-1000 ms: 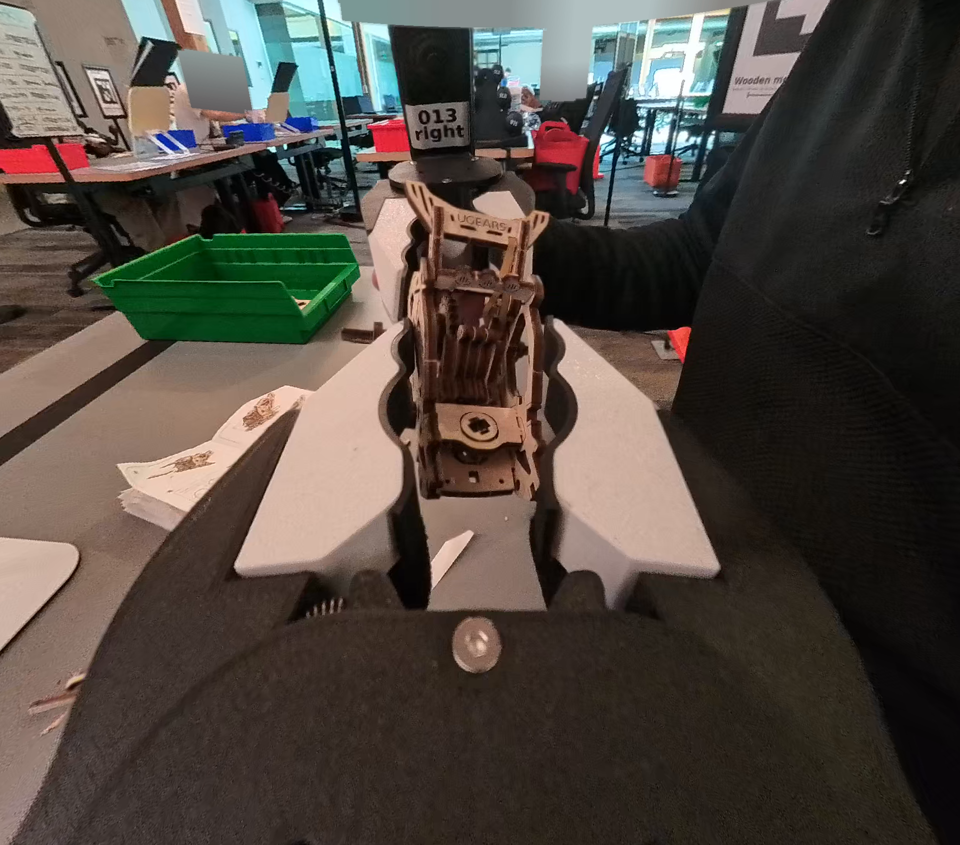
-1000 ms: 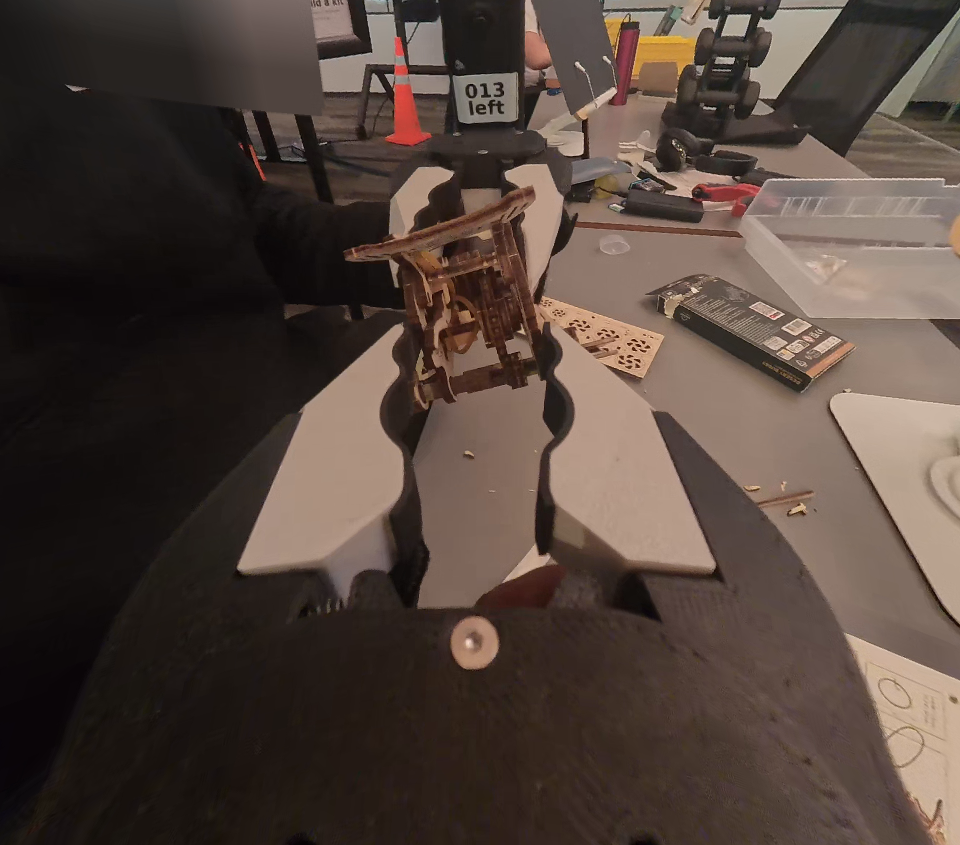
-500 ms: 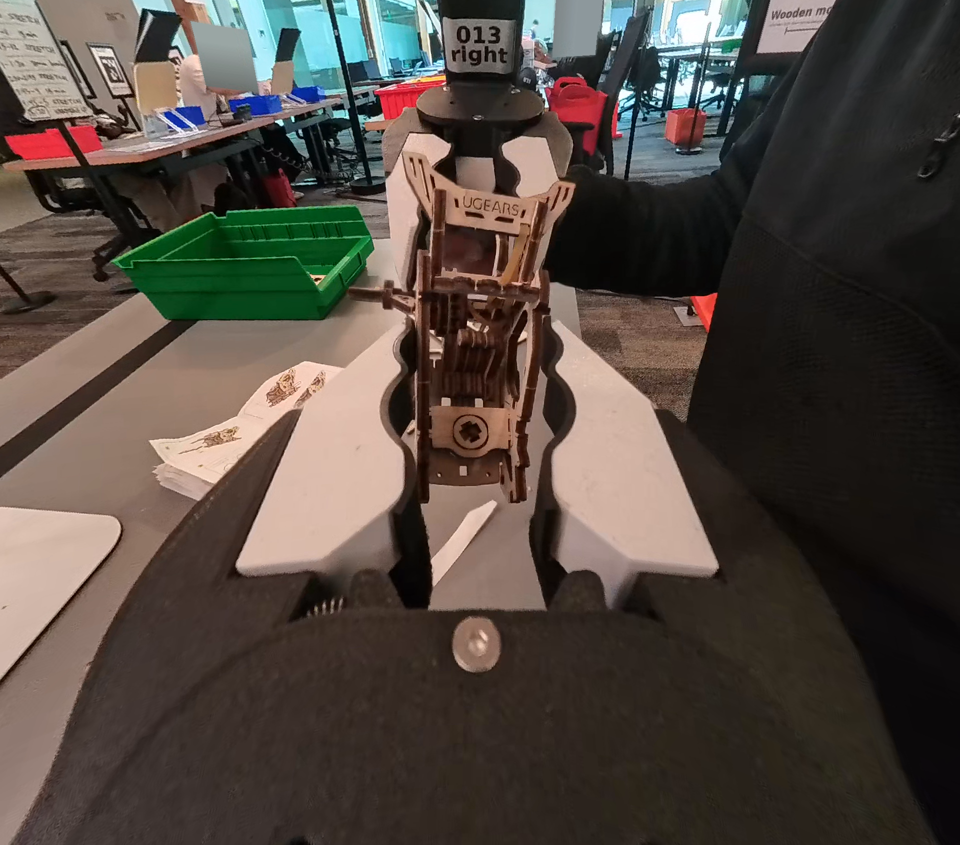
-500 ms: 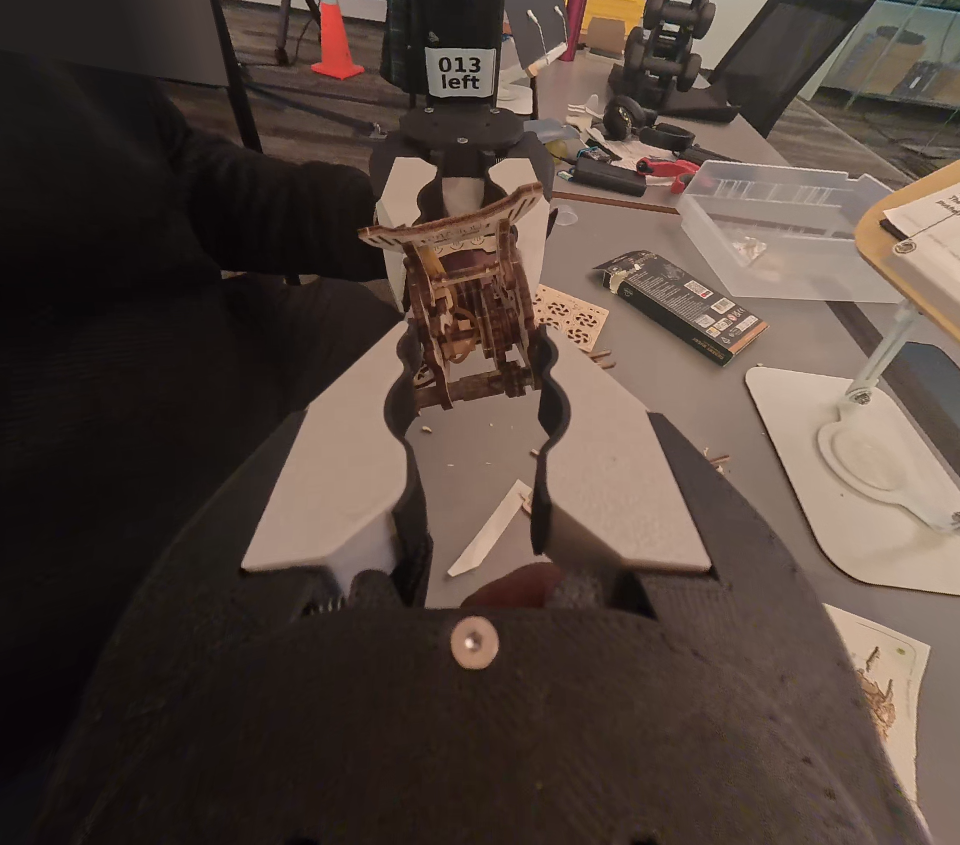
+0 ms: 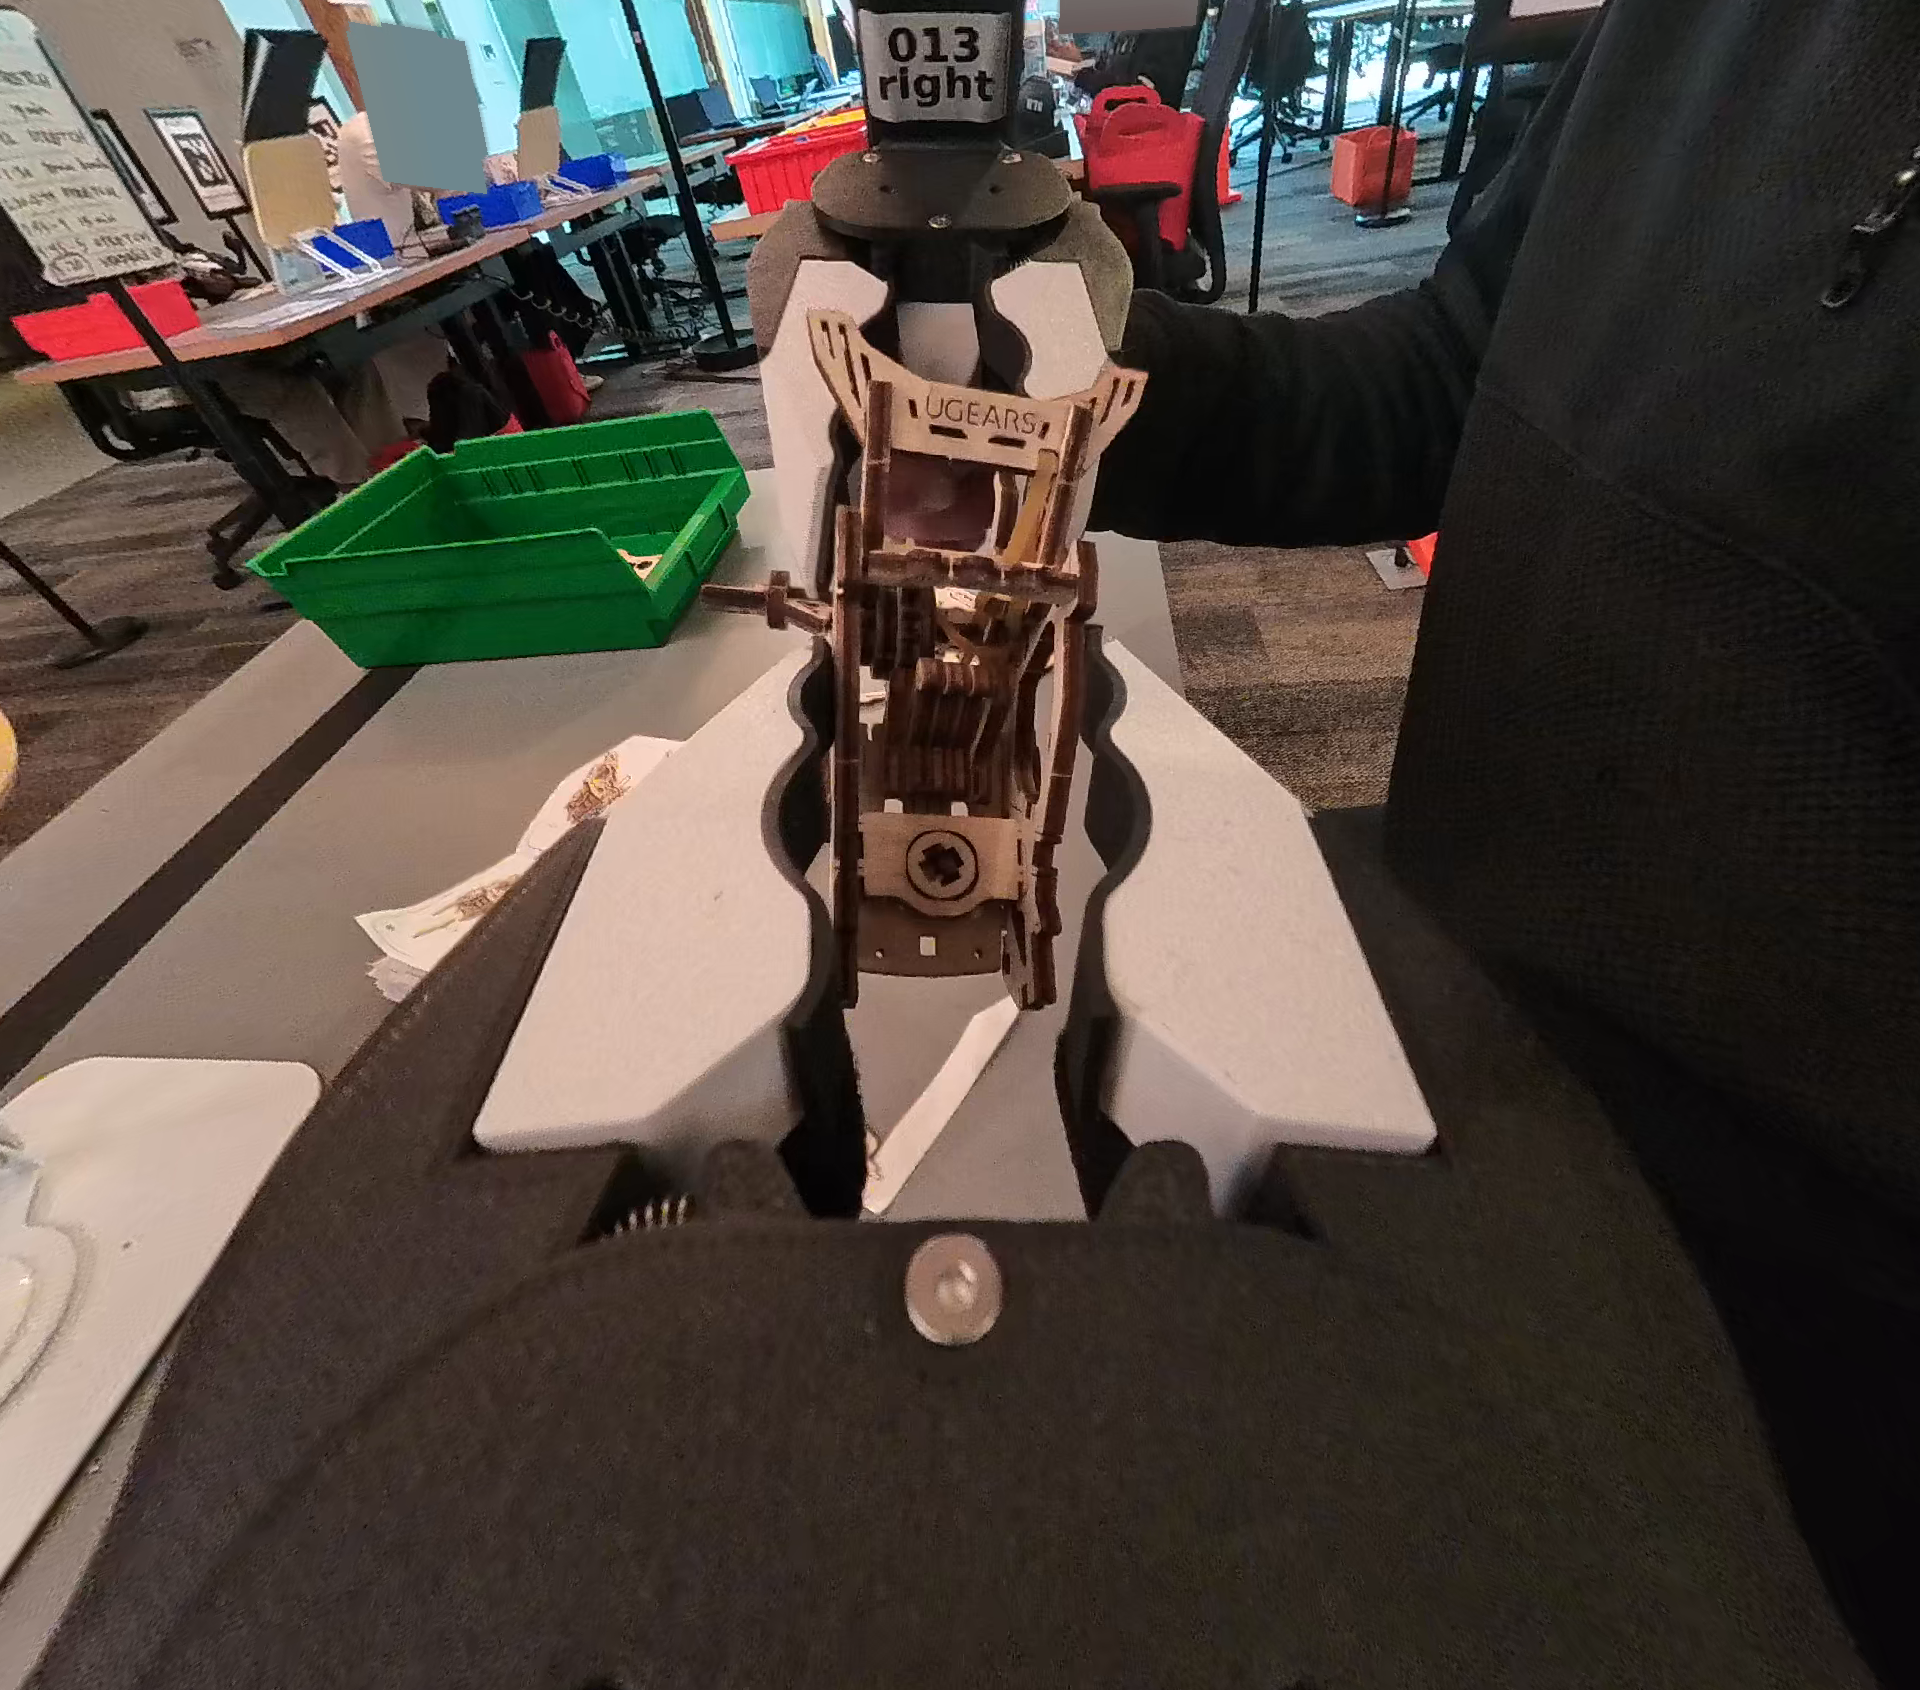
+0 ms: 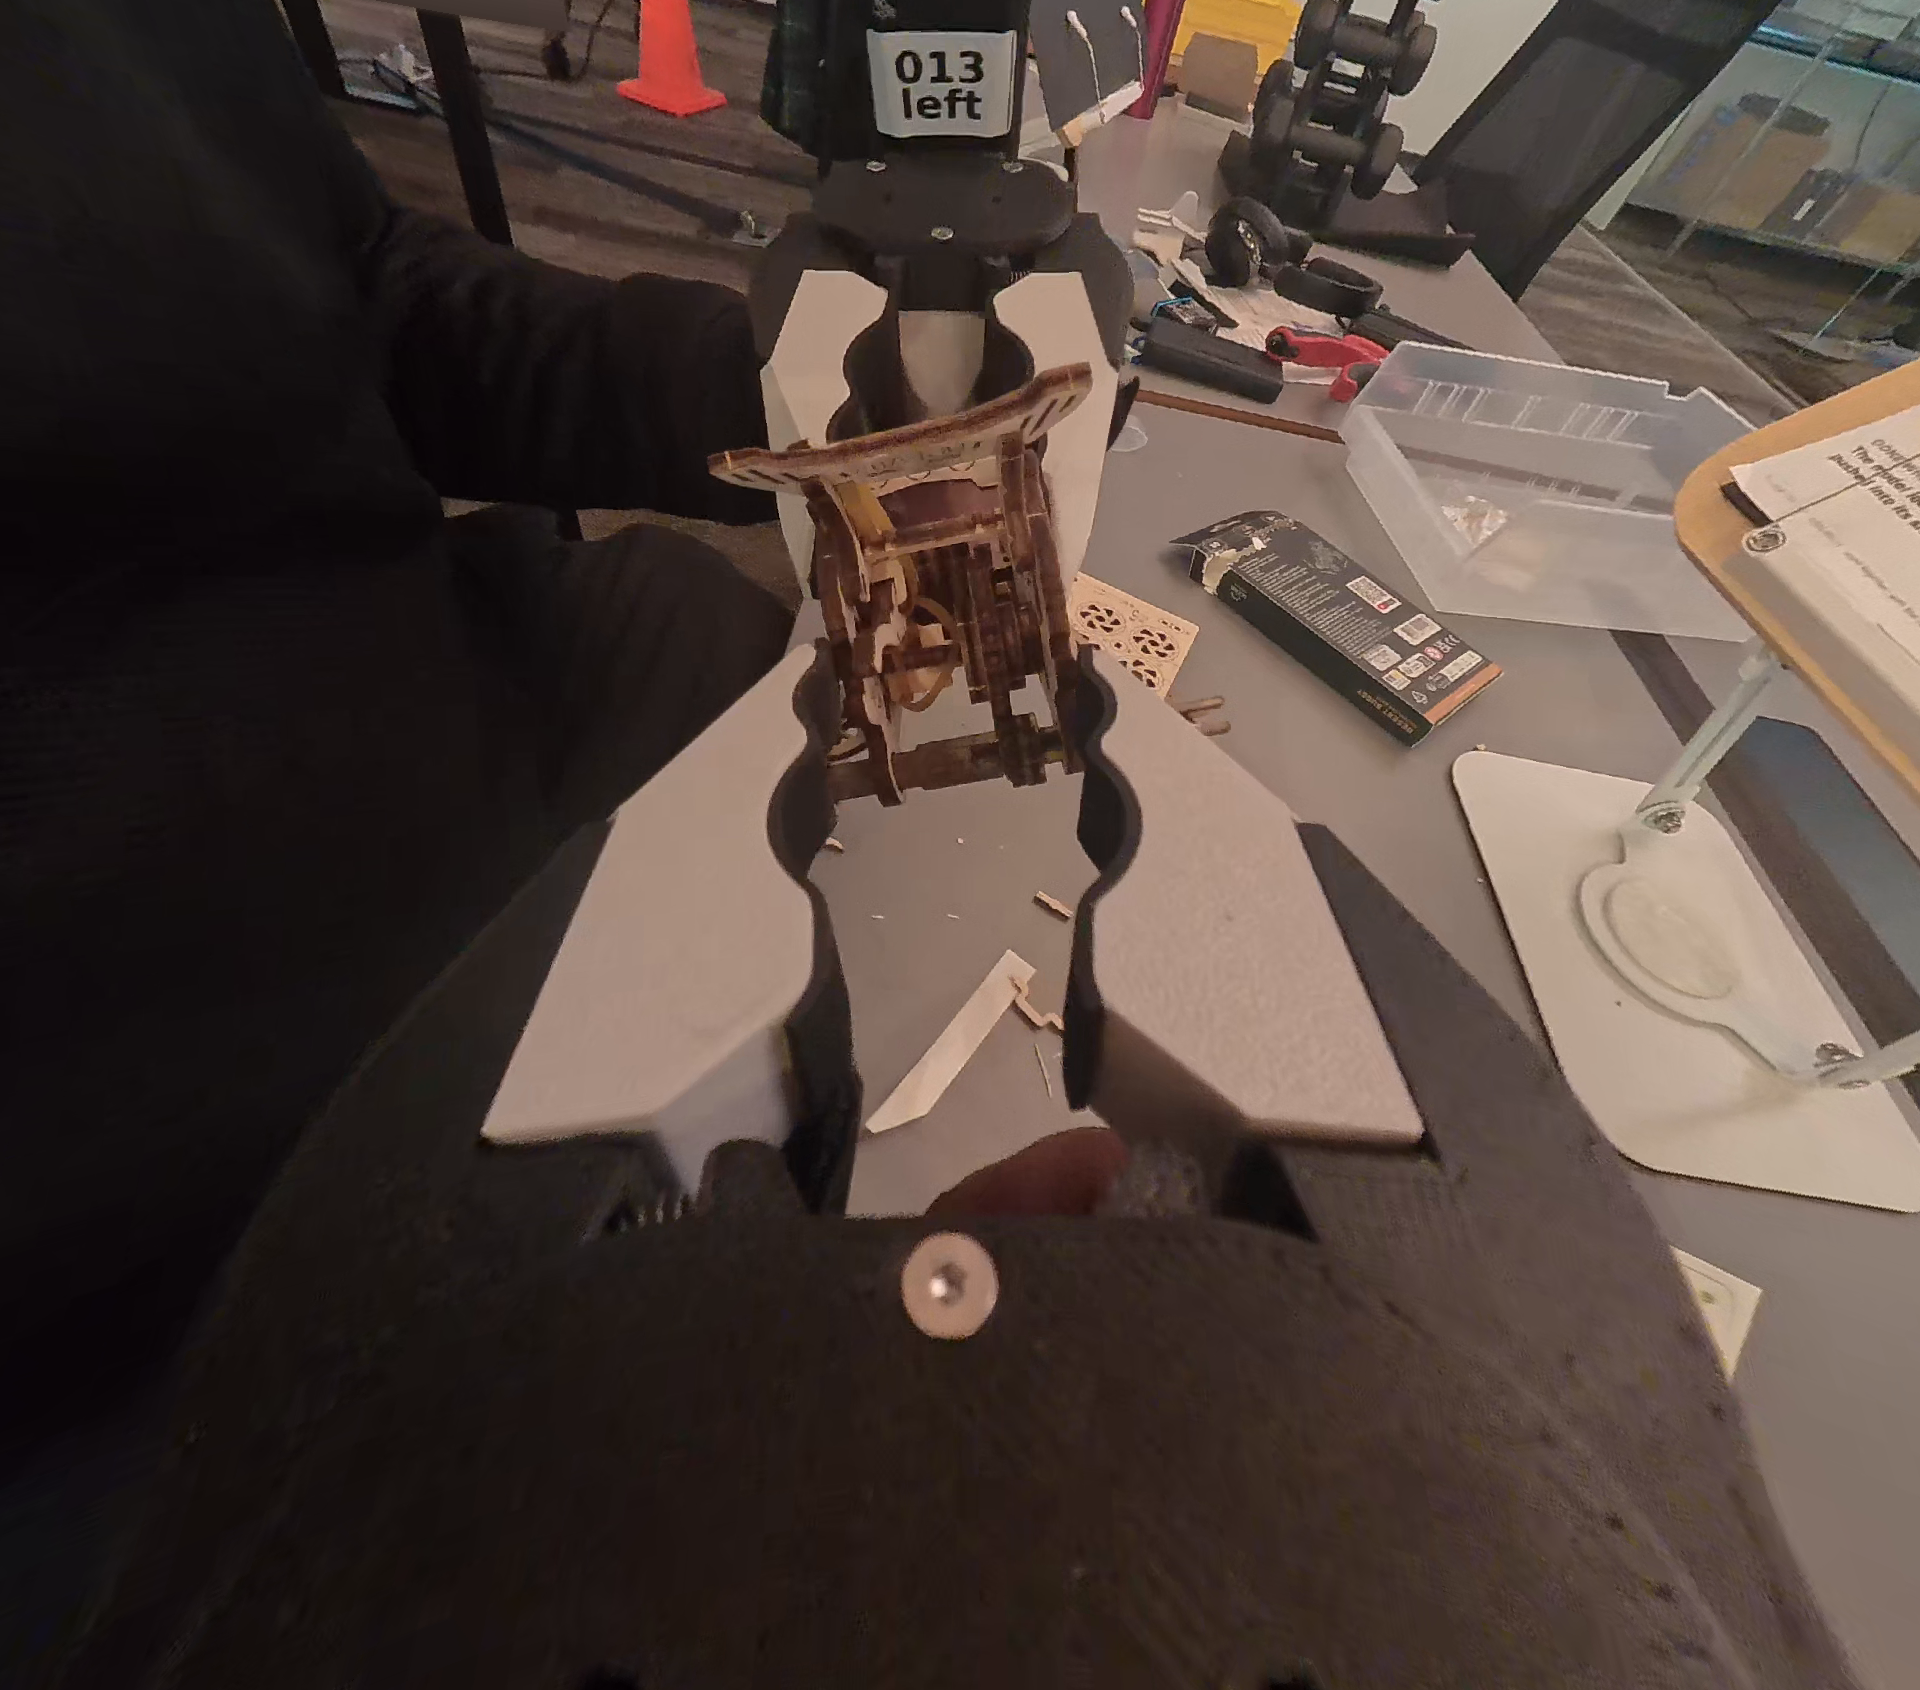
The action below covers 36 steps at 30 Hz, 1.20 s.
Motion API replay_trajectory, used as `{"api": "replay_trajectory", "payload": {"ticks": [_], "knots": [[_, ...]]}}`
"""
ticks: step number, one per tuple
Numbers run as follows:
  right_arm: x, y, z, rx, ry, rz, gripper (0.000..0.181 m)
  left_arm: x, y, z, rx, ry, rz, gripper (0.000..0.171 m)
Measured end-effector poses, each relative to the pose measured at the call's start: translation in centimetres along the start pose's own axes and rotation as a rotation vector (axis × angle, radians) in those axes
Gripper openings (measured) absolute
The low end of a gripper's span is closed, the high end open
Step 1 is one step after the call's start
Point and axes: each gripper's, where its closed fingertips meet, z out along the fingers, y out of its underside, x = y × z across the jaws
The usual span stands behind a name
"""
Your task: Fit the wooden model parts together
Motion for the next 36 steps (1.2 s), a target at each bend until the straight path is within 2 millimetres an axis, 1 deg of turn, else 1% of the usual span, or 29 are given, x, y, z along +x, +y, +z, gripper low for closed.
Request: {"api": "replay_trajectory", "payload": {"ticks": [3,4,5,6,8,10,13,15,22,25,28,33,36], "knots": [[0.2,-0.2,-0.1,0.018,0.013,0.006,0.044,-0.2,-0.2,0.0,-0.003,-0.005,0.015,0.045],[0.4,-0.3,-0.2,0.027,0.027,0.014,0.048,-0.2,-0.2,0.1,-0.008,-0.011,0.023,0.045],[0.7,-0.4,-0.4,0.038,0.051,0.015,0.059,-0.2,-0.3,0.0,-0.015,-0.01,0.036,0.045],[0.9,-0.4,-0.8,0.047,0.069,0.013,0.064,-0.2,-0.3,0.0,-0.026,-0.013,0.048,0.045],[0.7,-0.5,-1.4,0.053,0.062,0.0,0.069,0.0,-0.6,0.0,-0.04,-0.014,0.072,0.045],[0.6,-0.5,-1.6,0.044,0.058,-0.021,0.069,0.1,-0.9,0.0,-0.054,-0.012,0.093,0.045],[0.2,-0.7,-1.3,0.024,0.051,-0.063,0.068,0.3,-0.9,0.4,-0.088,-0.008,0.126,0.045],[-0.1,-0.6,-1.0,0.002,0.051,-0.108,0.064,0.4,-1.0,0.6,-0.11,-0.008,0.151,0.045],[-0.7,-0.3,-0.8,-0.055,0.056,-0.222,0.064,1.0,-1.1,1.1,-0.181,0.005,0.223,0.045],[-1.1,-0.1,-0.7,-0.077,0.052,-0.278,0.059,1.2,-1.2,1.4,-0.2,0.007,0.243,0.045],[-1.0,0.2,-0.7,-0.109,0.064,-0.309,0.053,1.2,-0.9,1.7,-0.239,0.008,0.266,0.045],[-1.4,1.1,-0.3,-0.155,0.043,-0.345,0.051,1.7,-1.5,2.0,-0.221,0.038,0.261,0.044],[-1.5,0.9,-0.4,-0.139,0.047,-0.347,0.05,1.8,-1.6,2.0,-0.213,0.045,0.257,0.043]]}}
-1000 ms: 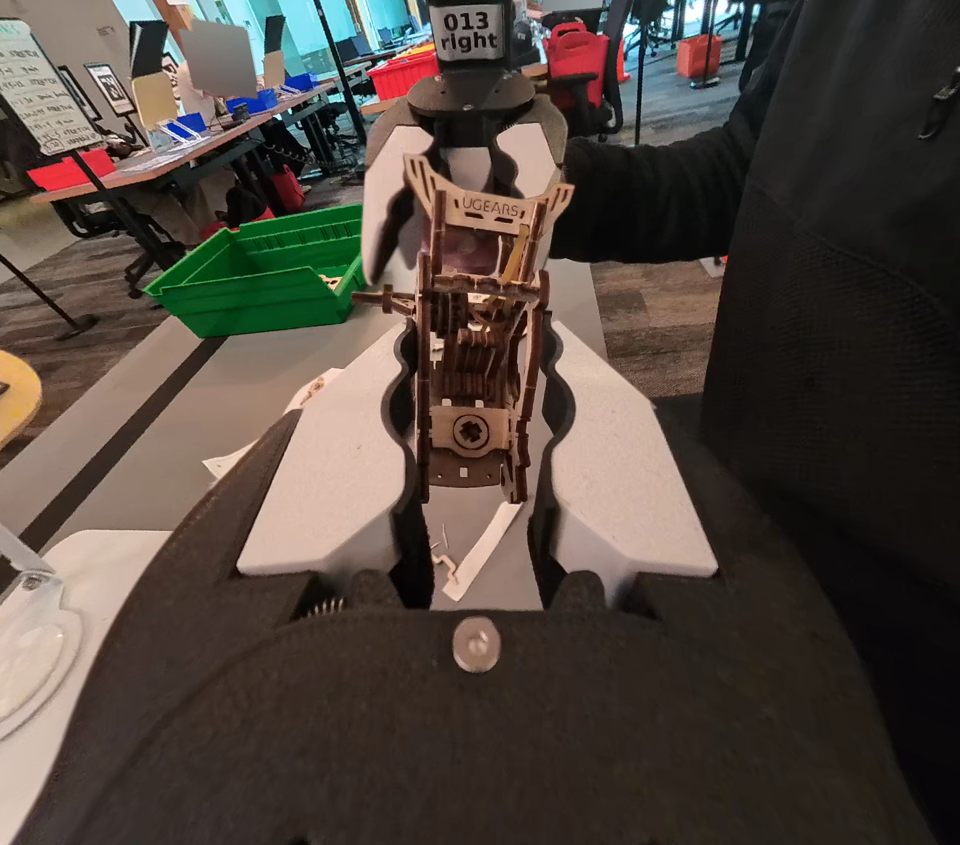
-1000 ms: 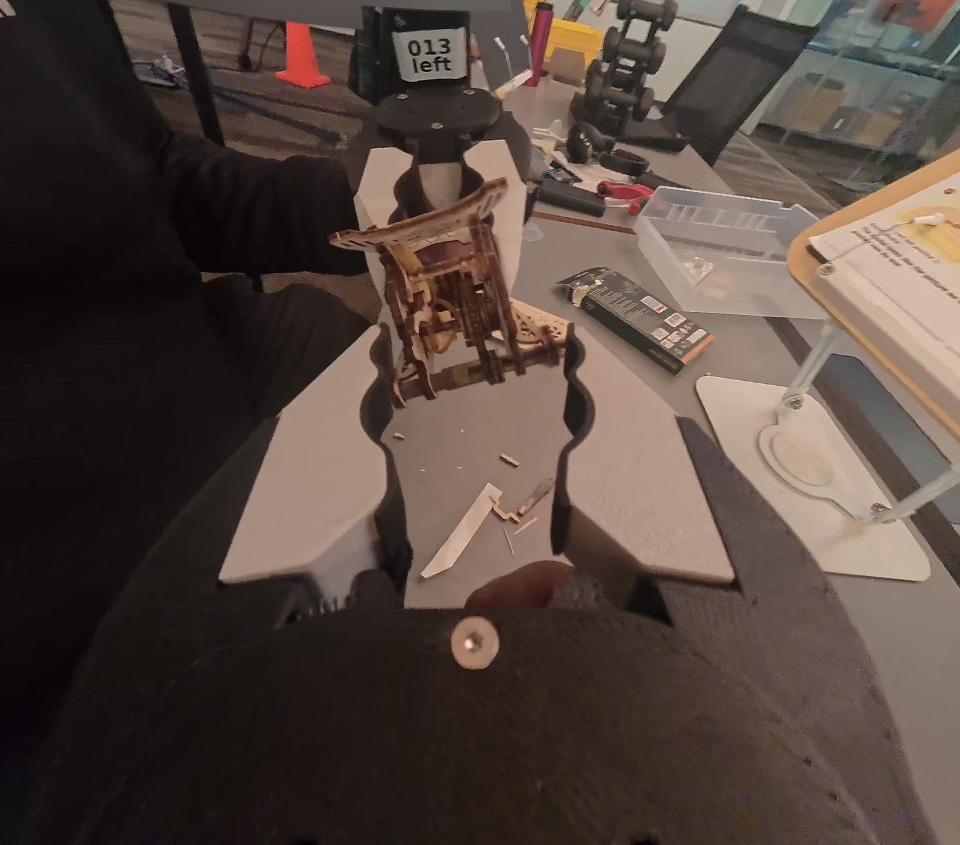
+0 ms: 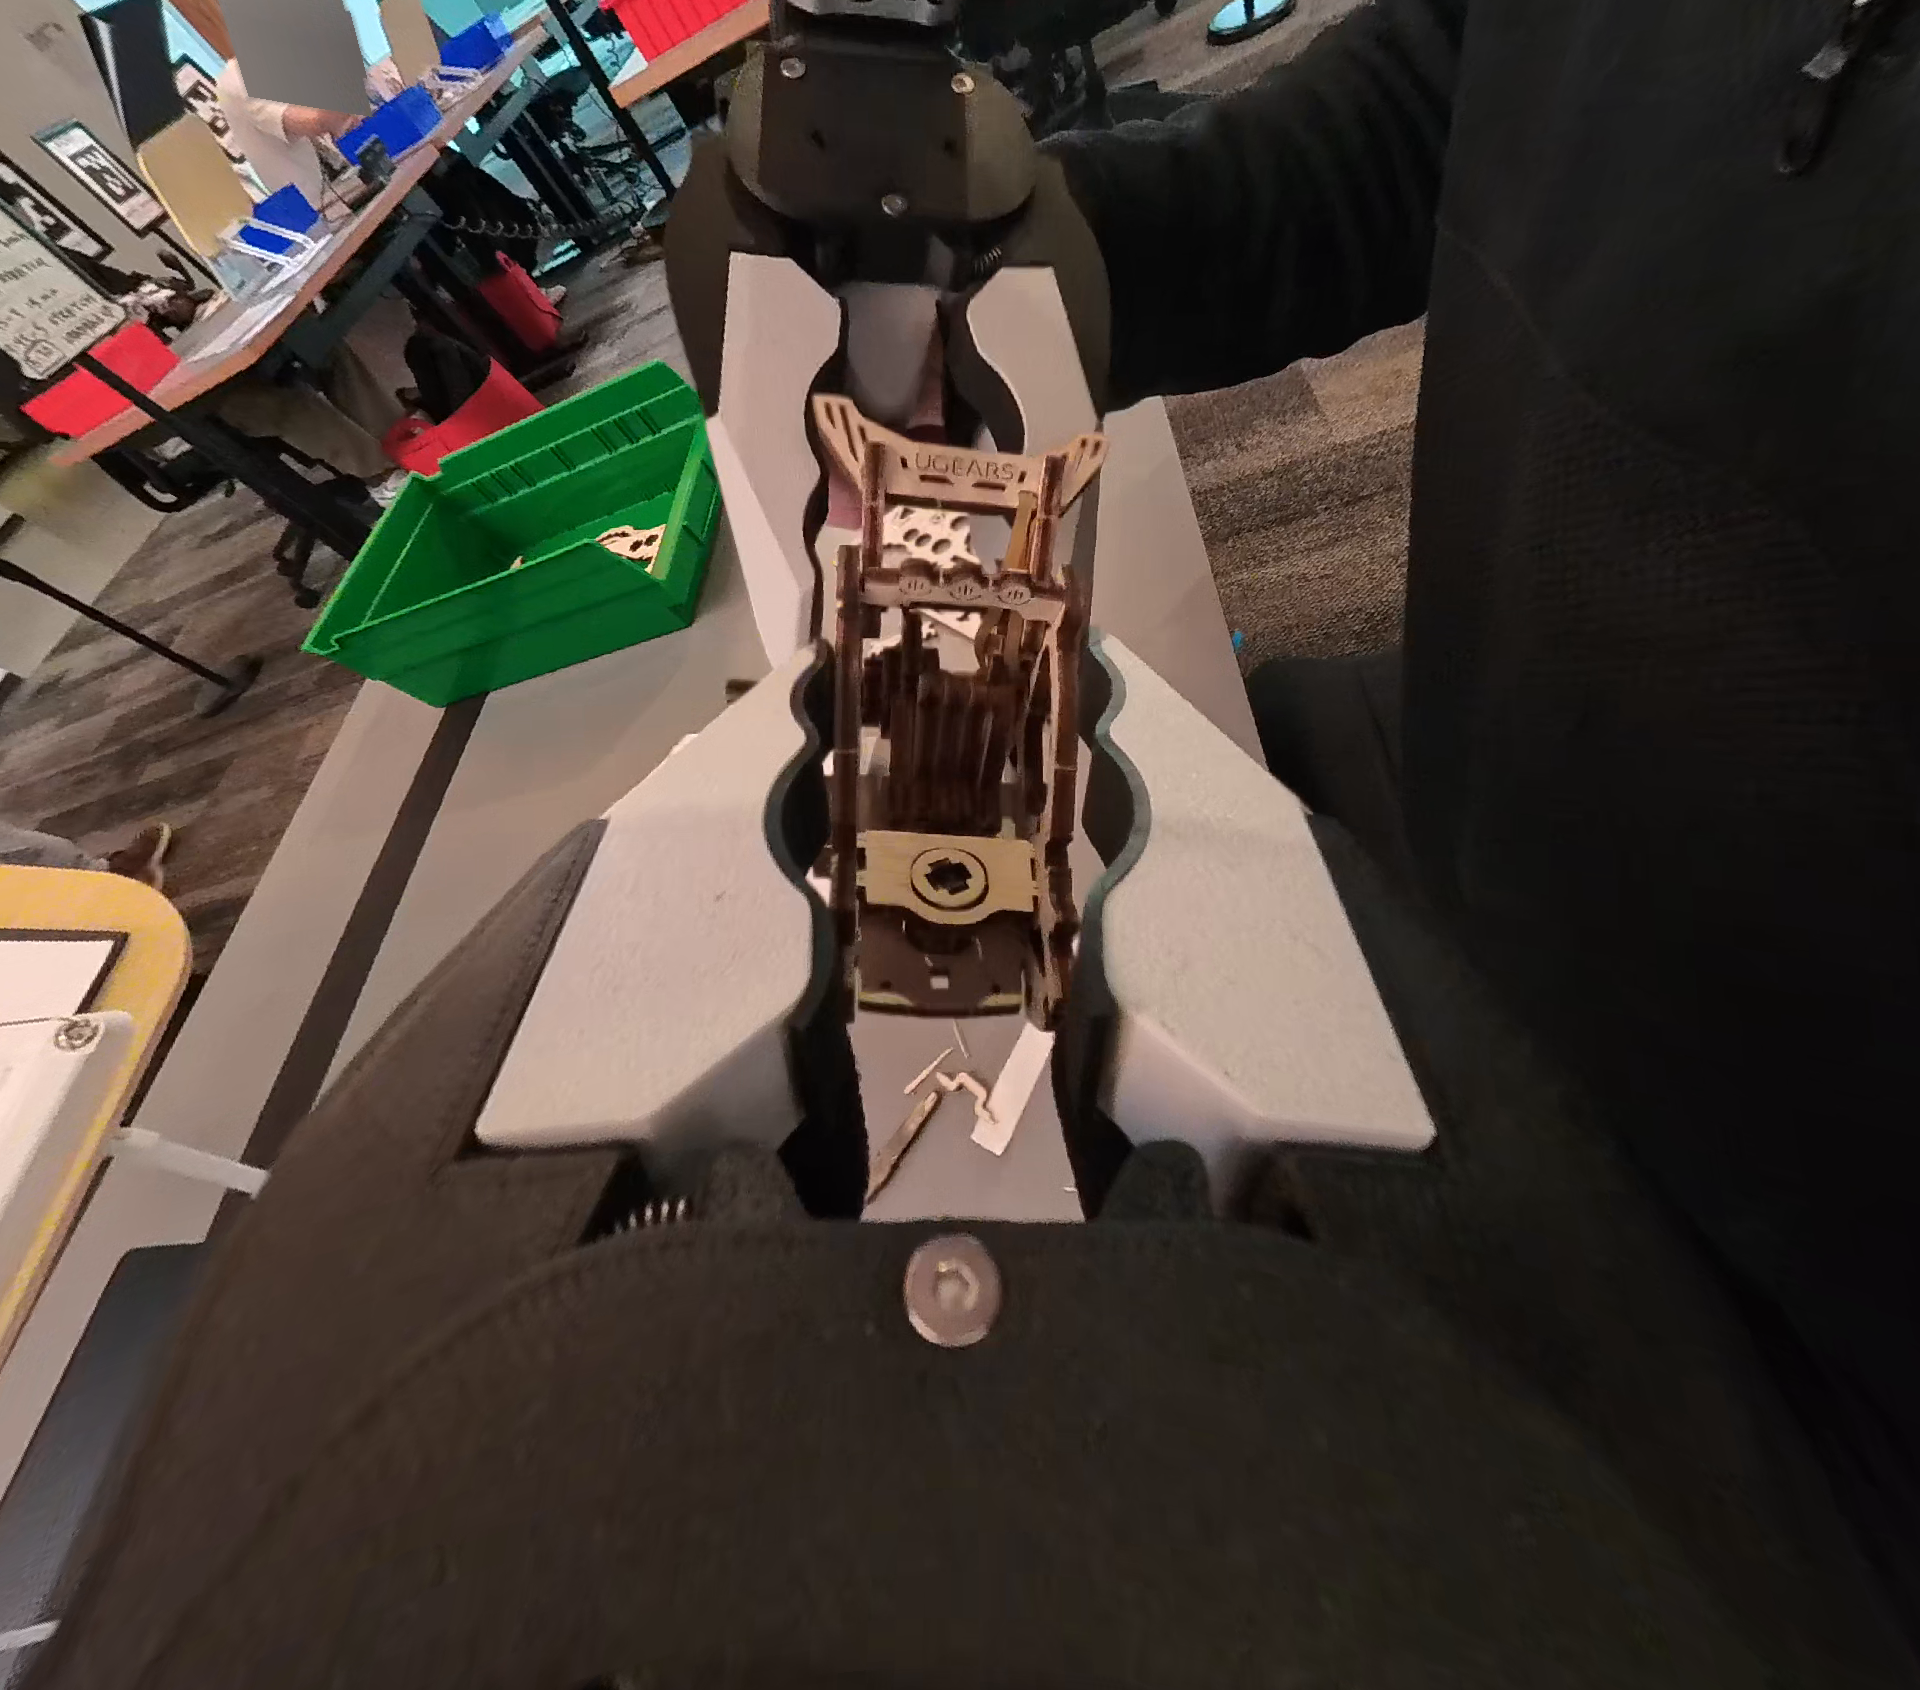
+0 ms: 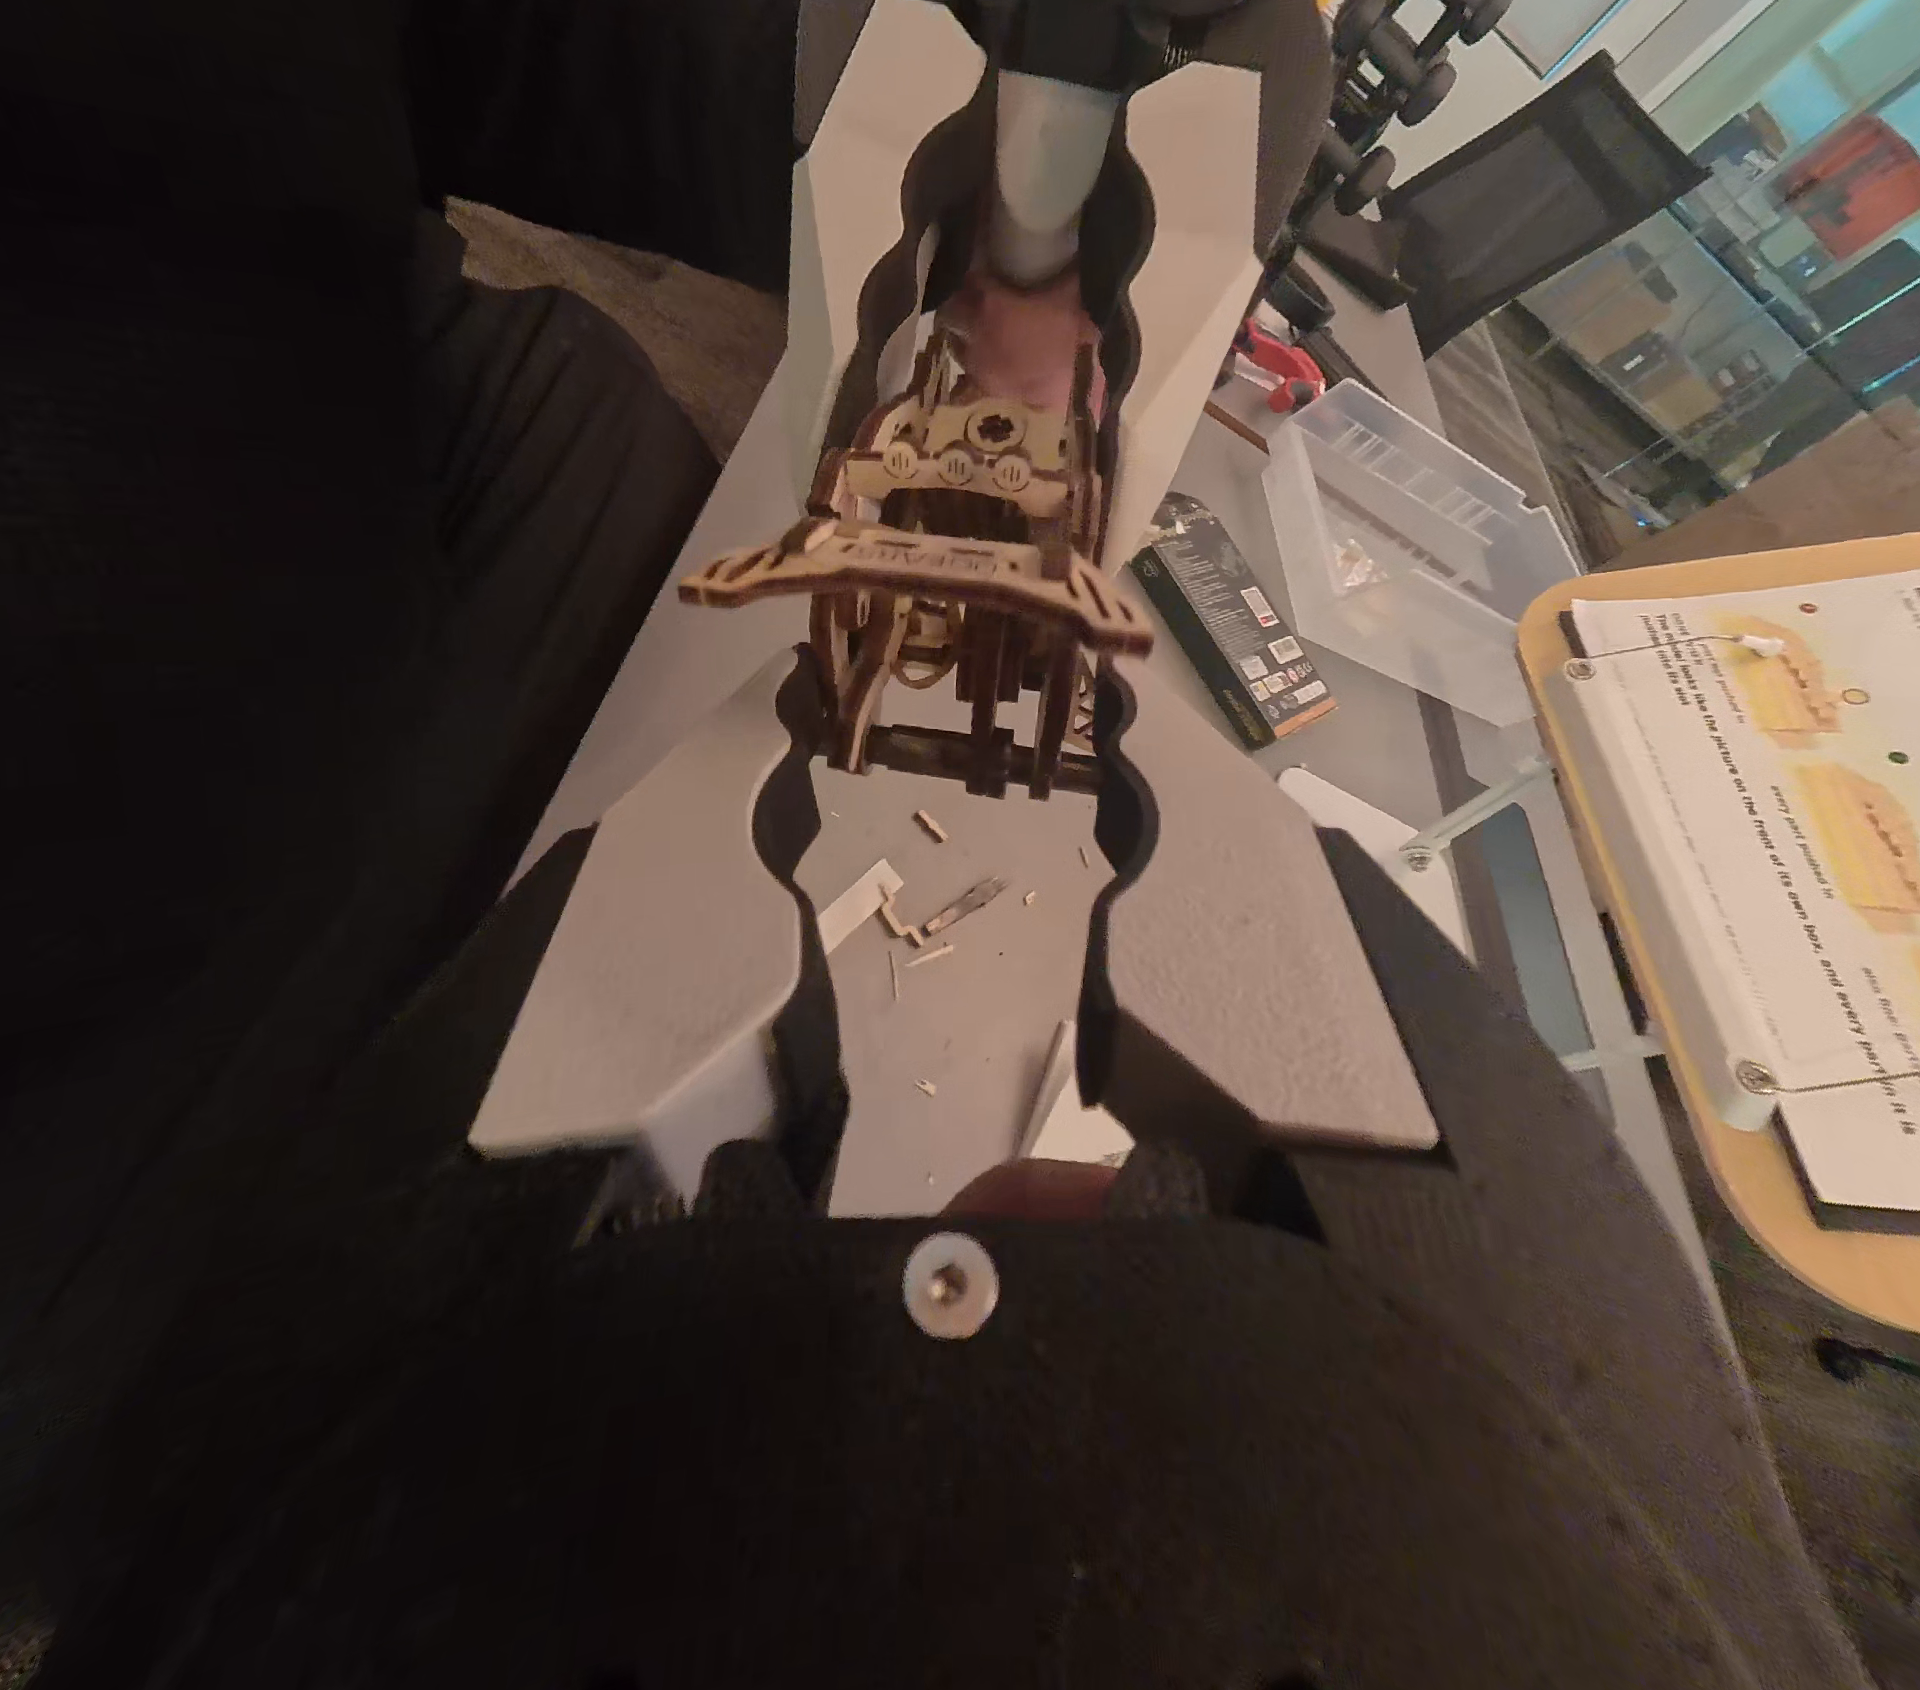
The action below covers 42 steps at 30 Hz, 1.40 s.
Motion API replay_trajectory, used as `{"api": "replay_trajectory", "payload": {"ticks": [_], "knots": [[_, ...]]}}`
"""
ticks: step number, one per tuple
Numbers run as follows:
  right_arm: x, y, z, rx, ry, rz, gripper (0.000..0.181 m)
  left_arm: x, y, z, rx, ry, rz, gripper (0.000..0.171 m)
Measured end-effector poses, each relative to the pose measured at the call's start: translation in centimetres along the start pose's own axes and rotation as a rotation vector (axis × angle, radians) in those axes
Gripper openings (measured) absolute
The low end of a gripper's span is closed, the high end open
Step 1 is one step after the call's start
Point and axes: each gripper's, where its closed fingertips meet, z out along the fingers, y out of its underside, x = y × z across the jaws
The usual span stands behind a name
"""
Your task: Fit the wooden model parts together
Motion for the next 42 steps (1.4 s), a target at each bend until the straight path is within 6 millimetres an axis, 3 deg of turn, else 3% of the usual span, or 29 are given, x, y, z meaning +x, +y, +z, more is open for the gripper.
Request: {"api": "replay_trajectory", "payload": {"ticks": [17,26,35,42], "knots": [[0.5,0.0,0.3,0.058,-0.025,0.09,0.049,-0.5,0.8,-0.3,0.057,-0.001,-0.076,0.043],[1.8,1.3,0.4,0.051,-0.009,0.176,0.052,-1.7,2.1,-1.1,0.191,0.007,-0.235,0.044],[3.3,2.4,0.4,0.091,0.007,0.363,0.051,-4.4,3.2,-2.2,0.349,-0.024,-0.486,0.044],[4.2,2.6,0.6,0.127,0.02,0.479,0.049,-5.2,4.3,-1.7,0.367,-0.032,-0.621,0.044]]}}
